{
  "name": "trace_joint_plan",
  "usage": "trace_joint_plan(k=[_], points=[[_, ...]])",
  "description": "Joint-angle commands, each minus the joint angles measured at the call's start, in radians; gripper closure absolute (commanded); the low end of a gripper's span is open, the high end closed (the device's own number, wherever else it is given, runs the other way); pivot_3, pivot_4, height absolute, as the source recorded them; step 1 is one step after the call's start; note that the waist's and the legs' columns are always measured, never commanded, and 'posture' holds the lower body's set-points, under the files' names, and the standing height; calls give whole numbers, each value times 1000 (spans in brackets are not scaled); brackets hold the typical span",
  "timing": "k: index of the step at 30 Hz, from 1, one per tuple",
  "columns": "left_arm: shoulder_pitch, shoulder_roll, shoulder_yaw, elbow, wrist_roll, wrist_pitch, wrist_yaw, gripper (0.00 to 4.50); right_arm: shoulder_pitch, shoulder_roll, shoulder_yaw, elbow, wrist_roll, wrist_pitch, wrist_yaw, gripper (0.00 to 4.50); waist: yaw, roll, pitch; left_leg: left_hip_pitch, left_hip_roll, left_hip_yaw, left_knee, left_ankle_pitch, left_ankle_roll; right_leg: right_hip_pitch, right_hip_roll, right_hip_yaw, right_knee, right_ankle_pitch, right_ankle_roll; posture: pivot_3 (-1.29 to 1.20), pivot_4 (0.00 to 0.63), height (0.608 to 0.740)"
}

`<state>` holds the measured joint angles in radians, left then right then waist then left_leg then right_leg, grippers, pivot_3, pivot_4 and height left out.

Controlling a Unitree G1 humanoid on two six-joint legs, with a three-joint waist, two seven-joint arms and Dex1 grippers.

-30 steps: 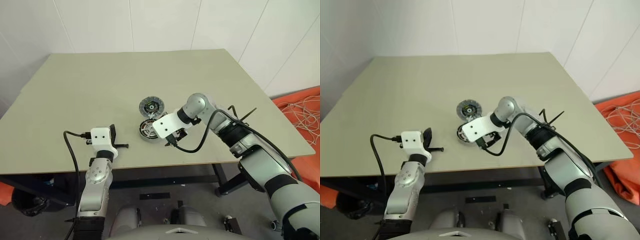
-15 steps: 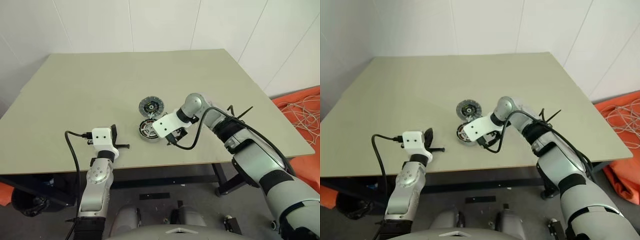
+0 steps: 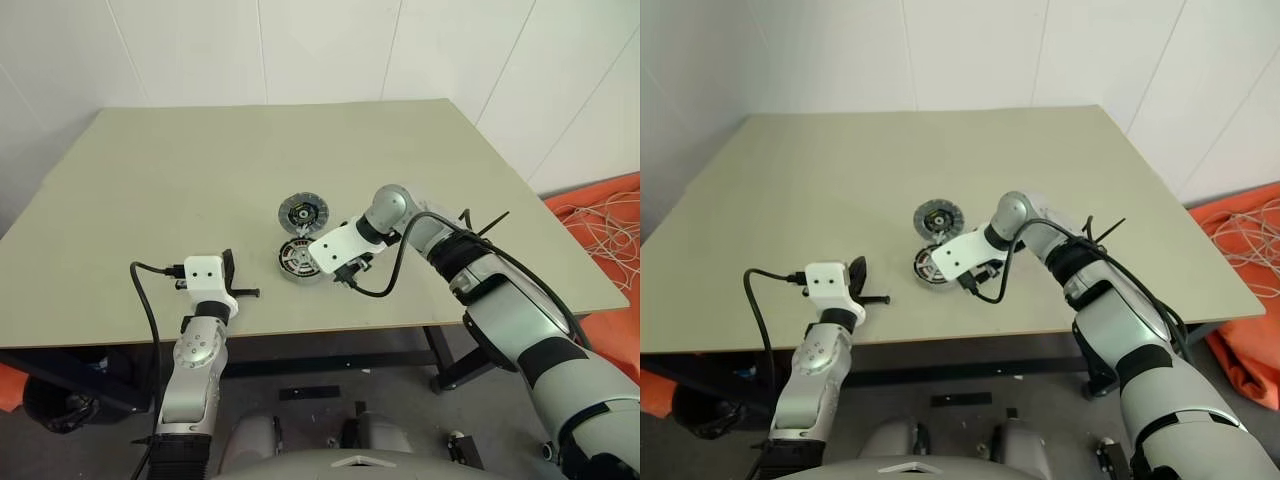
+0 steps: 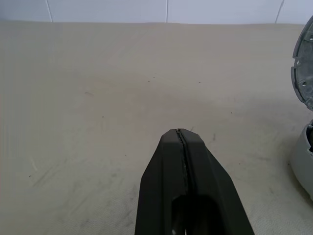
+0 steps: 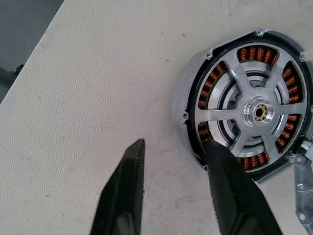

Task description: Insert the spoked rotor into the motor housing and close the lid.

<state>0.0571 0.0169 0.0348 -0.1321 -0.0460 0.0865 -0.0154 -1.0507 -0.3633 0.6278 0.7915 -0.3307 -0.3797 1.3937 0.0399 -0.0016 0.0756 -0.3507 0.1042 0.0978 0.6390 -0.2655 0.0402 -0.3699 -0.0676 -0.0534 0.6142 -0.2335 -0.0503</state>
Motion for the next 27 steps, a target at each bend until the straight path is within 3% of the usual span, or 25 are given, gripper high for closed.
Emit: trace_joint_plan(k=[1, 3, 18, 27], points=[[-5, 1, -2, -24, -2, -12, -4, 4500, -17, -3, -19, 3, 4, -6, 11, 3574, 2, 0, 0, 0, 0, 0, 0, 0, 0, 0, 0, 0, 0, 0, 0, 0, 0, 740], [-5, 1, -2, -23, -2, -13, -7, 4500, -16, -4, -21, -1, 3, -8, 12, 4200, 4, 0, 0, 0, 1, 0, 1, 0, 0, 0, 0, -1, 0, 0, 0, 0, 0, 740], [-7, 2, -4, -16, -5, -12, -17, 4500, -11, 2, -34, -14, 5, 6, 3, 4200, 2, 0, 0, -2, 1, 0, 2, 0, 0, -1, -1, -2, 1, 0, 0, 0, 0, 740], [-4, -4, -12, -11, -2, -8, -18, 4500, 0, -20, -61, -82, 2, 109, -21, 4200, 1, 0, 0, -1, 1, 0, 2, 0, 0, -1, -1, -2, 2, 0, 0, 0, 0, 740]])
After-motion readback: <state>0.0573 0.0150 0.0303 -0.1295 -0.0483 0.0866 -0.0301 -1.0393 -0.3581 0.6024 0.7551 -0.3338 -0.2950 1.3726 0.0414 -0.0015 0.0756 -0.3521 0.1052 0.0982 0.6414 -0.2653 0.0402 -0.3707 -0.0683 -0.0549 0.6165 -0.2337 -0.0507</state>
